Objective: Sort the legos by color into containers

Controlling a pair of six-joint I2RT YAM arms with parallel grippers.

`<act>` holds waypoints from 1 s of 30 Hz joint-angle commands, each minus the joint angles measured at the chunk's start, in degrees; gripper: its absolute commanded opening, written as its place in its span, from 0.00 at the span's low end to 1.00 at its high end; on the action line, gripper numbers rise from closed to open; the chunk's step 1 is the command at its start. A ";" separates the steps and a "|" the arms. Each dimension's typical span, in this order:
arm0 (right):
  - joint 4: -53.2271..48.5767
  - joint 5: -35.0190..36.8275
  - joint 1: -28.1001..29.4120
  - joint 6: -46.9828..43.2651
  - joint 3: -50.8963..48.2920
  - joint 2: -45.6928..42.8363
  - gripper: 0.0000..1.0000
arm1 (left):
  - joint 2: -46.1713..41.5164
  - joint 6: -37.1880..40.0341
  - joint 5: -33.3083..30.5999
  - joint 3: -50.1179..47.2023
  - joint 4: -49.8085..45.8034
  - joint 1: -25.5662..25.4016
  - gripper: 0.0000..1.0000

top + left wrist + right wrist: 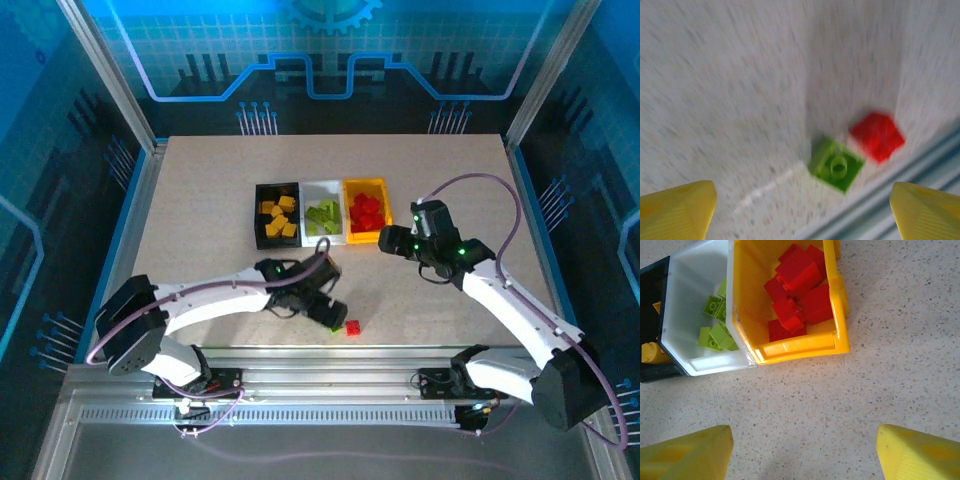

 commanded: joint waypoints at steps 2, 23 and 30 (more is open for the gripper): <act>0.74 -0.72 -1.09 0.46 -0.39 -0.12 0.77 | -2.40 -1.31 2.80 -3.83 4.64 -3.62 0.90; -0.25 -1.50 -3.11 -0.34 -1.02 -2.63 0.77 | 13.11 4.39 -6.33 1.68 9.26 -4.20 0.73; -0.17 -1.77 -3.70 -0.25 -1.45 -3.07 0.77 | 14.07 5.32 -4.79 2.37 10.03 -3.96 0.57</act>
